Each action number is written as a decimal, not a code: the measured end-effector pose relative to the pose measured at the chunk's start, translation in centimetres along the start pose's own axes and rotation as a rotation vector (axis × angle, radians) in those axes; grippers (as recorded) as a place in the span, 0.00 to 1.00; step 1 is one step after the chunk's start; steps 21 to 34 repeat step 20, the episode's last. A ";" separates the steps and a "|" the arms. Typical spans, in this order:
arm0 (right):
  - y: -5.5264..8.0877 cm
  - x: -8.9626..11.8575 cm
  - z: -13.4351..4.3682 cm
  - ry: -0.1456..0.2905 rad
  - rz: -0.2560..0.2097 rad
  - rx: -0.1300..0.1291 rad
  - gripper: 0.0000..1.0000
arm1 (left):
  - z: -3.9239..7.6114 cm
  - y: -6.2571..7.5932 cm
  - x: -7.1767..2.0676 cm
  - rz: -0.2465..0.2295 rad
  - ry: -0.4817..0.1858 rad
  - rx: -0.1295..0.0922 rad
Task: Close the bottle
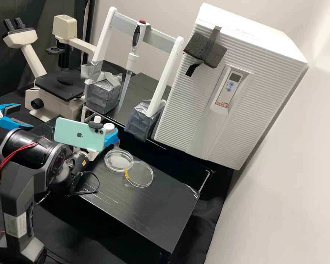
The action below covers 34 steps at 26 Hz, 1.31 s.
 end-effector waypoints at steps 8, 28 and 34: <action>0.2 -2.8 -0.4 0.030 0.021 -0.002 1.00 | 0.3 1.0 -0.43 0.045 0.001 0.041; 1.8 -5.5 -1.5 0.076 0.100 0.011 1.00 | 0.3 1.1 -0.47 0.050 0.000 0.046; 1.8 -5.5 -1.5 0.076 0.100 0.011 1.00 | 0.3 1.1 -0.47 0.050 0.000 0.046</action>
